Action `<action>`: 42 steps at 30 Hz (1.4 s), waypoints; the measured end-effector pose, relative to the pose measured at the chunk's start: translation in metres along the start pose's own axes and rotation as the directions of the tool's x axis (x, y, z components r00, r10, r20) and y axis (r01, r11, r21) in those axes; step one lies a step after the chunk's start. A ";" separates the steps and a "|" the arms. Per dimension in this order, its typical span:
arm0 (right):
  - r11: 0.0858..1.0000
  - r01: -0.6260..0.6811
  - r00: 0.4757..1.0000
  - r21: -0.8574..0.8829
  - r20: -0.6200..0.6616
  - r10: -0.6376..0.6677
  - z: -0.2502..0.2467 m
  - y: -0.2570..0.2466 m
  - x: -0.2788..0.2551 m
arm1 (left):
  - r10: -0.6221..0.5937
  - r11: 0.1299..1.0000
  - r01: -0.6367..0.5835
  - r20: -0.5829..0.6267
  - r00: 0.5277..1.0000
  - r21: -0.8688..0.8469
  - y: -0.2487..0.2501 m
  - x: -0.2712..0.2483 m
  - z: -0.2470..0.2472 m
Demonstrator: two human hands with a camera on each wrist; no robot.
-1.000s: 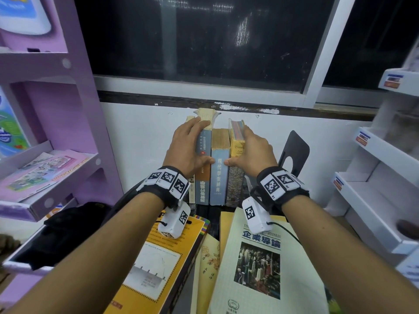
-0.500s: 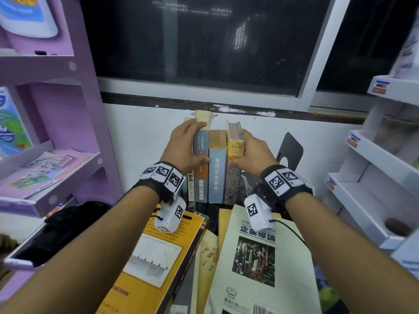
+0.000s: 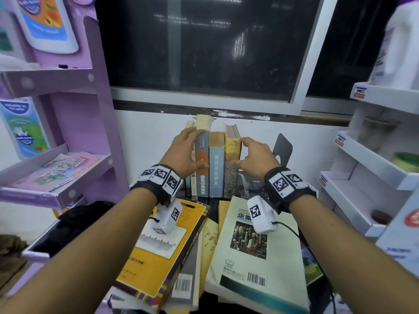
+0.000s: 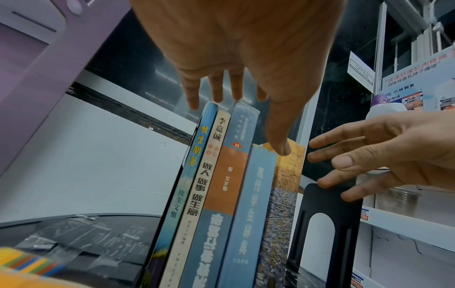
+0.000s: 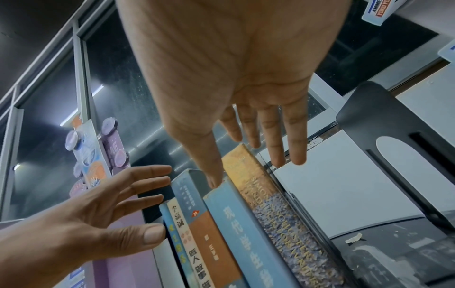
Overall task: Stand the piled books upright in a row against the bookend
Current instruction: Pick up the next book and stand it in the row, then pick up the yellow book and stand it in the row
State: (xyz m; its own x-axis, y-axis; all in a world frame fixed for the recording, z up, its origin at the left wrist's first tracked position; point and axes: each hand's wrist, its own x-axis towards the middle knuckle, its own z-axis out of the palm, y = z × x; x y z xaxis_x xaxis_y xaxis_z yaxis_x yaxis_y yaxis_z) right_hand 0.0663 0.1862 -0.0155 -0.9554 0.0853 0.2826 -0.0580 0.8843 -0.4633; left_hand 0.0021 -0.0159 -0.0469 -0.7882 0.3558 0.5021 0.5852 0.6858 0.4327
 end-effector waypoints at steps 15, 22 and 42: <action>0.994 -0.066 0.916 -0.082 0.390 0.093 0.042 -0.043 -0.065 | -0.359 0.932 0.309 0.374 0.855 0.188 -0.012 -0.081 -0.039; 0.980 -0.162 0.884 -0.118 0.424 0.197 0.074 -0.061 -0.074 | -0.493 0.869 0.435 0.497 0.714 0.237 -0.036 -0.113 -0.048; 0.959 -0.236 0.840 -0.160 0.463 0.284 0.115 -0.073 -0.072 | -0.571 0.813 0.485 0.608 0.552 0.323 -0.045 -0.132 -0.052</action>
State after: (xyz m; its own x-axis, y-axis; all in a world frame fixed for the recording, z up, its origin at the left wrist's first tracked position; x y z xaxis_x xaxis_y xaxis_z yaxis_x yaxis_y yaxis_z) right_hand 0.1062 0.0629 -0.0993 -0.9529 0.1101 -0.2826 0.2158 0.9009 -0.3767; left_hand 0.0897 -0.1266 -0.0937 -0.8849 0.1906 -0.4250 0.0315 0.9349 0.3536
